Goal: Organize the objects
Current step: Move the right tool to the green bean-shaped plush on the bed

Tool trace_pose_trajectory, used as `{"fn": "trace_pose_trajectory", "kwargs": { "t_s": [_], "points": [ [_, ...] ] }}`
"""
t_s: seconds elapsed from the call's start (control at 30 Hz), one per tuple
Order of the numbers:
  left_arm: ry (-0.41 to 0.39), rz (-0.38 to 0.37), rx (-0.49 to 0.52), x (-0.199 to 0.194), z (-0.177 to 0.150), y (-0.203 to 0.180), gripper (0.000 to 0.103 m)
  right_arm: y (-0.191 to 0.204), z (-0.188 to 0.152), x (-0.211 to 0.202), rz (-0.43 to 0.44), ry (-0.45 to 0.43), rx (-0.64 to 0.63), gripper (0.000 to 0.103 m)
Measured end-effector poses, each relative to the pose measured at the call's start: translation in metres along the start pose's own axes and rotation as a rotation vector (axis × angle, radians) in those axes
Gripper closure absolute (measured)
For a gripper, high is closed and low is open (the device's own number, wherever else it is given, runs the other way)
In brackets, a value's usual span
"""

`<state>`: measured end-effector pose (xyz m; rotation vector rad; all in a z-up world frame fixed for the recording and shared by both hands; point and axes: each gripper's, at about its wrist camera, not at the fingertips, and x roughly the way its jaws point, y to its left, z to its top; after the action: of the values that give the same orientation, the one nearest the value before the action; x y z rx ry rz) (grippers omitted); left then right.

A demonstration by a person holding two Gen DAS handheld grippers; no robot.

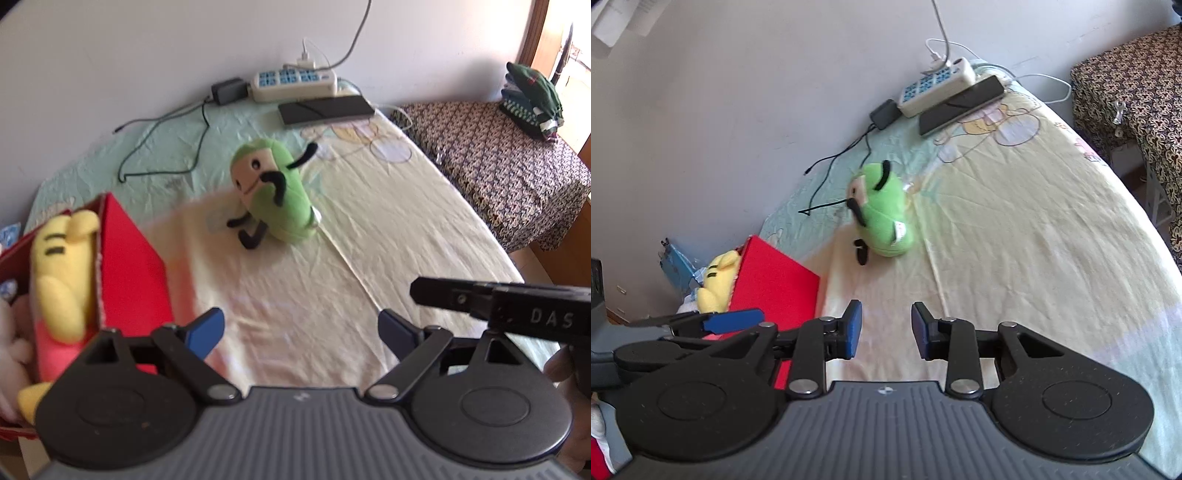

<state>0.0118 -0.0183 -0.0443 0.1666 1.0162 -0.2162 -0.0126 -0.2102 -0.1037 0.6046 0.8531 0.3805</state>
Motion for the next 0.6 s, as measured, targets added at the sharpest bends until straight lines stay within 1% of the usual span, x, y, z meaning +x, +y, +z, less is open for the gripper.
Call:
{"fn": "trace_pose_trajectory", "kwargs": {
  "t_s": [0.13,0.23,0.3,0.43,0.53,0.6],
  "points": [
    [0.028,-0.001,-0.012,0.015,0.0,-0.002,0.011,-0.005,0.007,0.007,-0.005,0.011,-0.008,0.069],
    [0.051,0.001,-0.023,0.029,-0.003,0.0,0.011,-0.005,0.014,0.018,-0.008,0.028,-0.04,0.068],
    [0.069,0.003,-0.033,0.04,-0.005,0.002,0.011,-0.003,0.019,0.028,-0.007,0.04,-0.077,0.066],
    [0.093,-0.002,-0.052,0.056,-0.009,0.006,0.01,0.002,0.032,0.056,-0.02,0.065,-0.138,0.064],
    [0.109,0.001,-0.054,0.065,-0.012,0.009,0.009,0.009,0.043,0.078,-0.029,0.069,-0.192,0.058],
    [0.122,-0.008,-0.064,0.07,-0.013,0.012,0.009,0.015,0.049,0.091,-0.037,0.056,-0.233,0.05]
  ]
}}
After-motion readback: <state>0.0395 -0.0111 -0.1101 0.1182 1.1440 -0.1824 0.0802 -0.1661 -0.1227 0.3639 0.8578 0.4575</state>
